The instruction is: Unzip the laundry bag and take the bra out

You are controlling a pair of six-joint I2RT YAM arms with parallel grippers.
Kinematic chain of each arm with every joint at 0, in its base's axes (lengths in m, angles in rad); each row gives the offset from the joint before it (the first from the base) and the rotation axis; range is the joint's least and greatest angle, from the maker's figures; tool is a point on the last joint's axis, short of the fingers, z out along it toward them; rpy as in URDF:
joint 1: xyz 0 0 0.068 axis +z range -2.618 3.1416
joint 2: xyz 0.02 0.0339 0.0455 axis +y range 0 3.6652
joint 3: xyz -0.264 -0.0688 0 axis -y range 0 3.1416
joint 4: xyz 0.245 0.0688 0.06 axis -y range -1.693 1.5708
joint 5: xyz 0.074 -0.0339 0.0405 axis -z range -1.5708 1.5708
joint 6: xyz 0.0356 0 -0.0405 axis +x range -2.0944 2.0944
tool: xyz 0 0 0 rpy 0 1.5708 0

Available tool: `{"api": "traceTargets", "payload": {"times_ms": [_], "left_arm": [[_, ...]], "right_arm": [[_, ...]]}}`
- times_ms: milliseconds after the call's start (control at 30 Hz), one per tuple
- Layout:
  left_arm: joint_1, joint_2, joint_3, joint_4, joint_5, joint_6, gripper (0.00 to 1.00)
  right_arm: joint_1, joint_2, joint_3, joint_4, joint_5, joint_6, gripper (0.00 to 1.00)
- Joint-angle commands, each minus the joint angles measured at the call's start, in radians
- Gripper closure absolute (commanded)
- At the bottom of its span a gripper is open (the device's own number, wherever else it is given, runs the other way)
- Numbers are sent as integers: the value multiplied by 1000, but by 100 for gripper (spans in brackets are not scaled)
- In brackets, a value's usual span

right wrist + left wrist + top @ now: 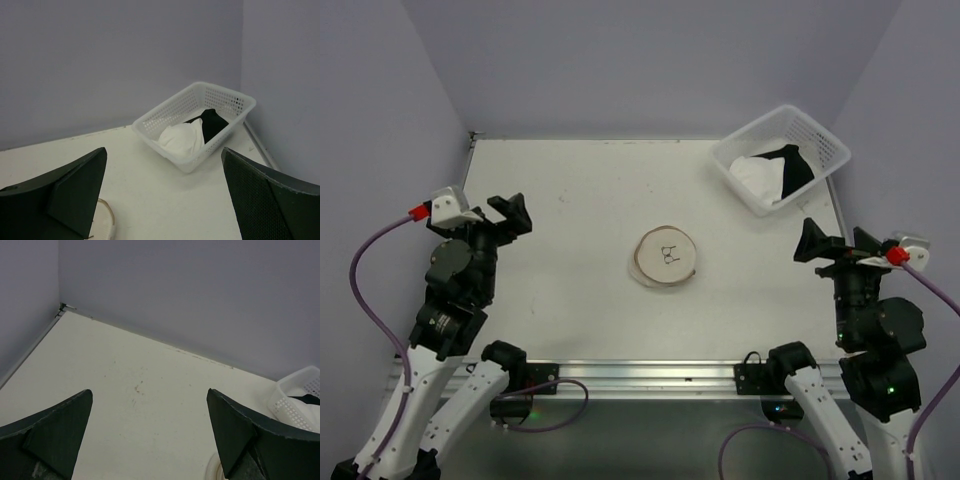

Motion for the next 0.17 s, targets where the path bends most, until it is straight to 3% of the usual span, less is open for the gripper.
{"api": "traceTargets", "payload": {"times_ms": [0,133], "left_arm": [[7,3,-26,31,-13,-45,0],[7,11,-34,37,-9,-47,0]], "right_arm": [[1,-5,9,5,-28,7,1],[1,4,2,7,-55,23,1]]}}
